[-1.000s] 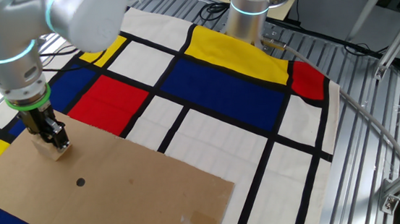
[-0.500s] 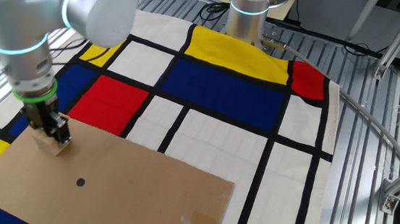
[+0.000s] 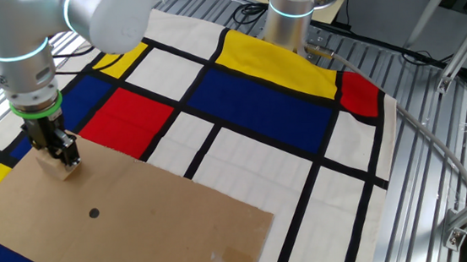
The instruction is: Hold a small block with the gripper and sweep it from left to right on the table
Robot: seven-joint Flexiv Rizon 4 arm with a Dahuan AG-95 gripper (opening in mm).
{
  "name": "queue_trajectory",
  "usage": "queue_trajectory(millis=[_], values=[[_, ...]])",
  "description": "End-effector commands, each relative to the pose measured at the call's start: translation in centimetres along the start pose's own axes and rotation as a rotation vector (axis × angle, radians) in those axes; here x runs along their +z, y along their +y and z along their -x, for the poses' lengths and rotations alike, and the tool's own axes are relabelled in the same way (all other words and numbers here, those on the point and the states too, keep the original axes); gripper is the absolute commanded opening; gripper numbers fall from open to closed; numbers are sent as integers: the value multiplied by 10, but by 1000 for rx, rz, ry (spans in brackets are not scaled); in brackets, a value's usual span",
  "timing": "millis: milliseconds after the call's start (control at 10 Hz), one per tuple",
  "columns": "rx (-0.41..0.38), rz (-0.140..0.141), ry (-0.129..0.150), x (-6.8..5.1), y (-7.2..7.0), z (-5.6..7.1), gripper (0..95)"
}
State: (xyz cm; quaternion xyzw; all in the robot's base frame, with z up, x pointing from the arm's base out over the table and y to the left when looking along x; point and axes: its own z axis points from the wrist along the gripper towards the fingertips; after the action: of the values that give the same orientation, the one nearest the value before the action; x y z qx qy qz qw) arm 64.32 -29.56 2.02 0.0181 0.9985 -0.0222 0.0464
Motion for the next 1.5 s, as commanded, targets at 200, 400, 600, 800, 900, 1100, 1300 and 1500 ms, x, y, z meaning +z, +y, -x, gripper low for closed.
queue_trajectory(millis=[200, 400, 600, 800, 900, 1100, 1300, 1500], values=[[2, 6, 3, 9, 0, -1, 380], [3, 7, 5, 8, 0, -1, 380], [3, 7, 6, 6, 0, -1, 380], [1, 7, 9, 3, -1, -2, 380], [0, 7, 10, 1, -2, -2, 380], [0, 6, 12, -1, -2, -2, 380], [-1, 6, 12, -3, -3, -2, 380], [0, 6, 13, -5, -4, -3, 380]])
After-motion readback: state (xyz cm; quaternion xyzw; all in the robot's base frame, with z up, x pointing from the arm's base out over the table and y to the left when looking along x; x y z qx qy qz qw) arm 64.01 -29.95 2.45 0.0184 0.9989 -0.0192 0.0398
